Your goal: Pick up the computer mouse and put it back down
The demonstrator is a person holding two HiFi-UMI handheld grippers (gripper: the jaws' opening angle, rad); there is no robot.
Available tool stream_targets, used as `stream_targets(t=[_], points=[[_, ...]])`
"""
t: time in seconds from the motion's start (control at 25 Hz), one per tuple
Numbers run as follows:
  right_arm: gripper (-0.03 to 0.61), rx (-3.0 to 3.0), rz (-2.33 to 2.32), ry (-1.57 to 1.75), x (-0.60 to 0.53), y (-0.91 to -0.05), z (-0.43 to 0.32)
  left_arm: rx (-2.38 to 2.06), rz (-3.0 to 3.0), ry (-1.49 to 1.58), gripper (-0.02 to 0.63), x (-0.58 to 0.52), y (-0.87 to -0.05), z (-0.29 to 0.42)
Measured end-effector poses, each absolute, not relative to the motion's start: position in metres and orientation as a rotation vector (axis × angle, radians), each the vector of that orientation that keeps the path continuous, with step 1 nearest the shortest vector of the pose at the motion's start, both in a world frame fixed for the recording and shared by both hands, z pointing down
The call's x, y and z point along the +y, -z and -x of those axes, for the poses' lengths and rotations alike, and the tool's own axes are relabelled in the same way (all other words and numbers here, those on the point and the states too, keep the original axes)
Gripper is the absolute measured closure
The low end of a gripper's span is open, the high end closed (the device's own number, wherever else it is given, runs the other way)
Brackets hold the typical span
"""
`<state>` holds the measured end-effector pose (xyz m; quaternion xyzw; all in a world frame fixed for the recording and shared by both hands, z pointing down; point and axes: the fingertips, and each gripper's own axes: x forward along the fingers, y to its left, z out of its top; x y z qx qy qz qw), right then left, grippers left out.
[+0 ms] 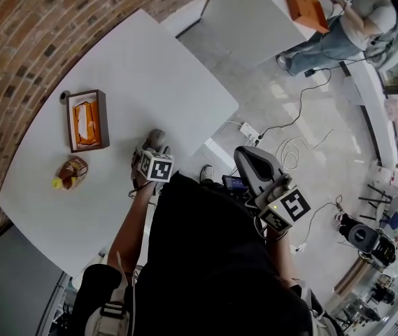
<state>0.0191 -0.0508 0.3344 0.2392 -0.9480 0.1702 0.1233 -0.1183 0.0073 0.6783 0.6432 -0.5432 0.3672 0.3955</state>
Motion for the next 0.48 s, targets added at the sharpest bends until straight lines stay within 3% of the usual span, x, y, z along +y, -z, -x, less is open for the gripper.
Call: stream_targets(t=[0.48], points=[[0.560, -2.750, -0.714, -0.515, -0.052, -0.334, -0.028, -1.360, -1.589, -1.007, 0.304, -0.003, -0.692, 0.128]])
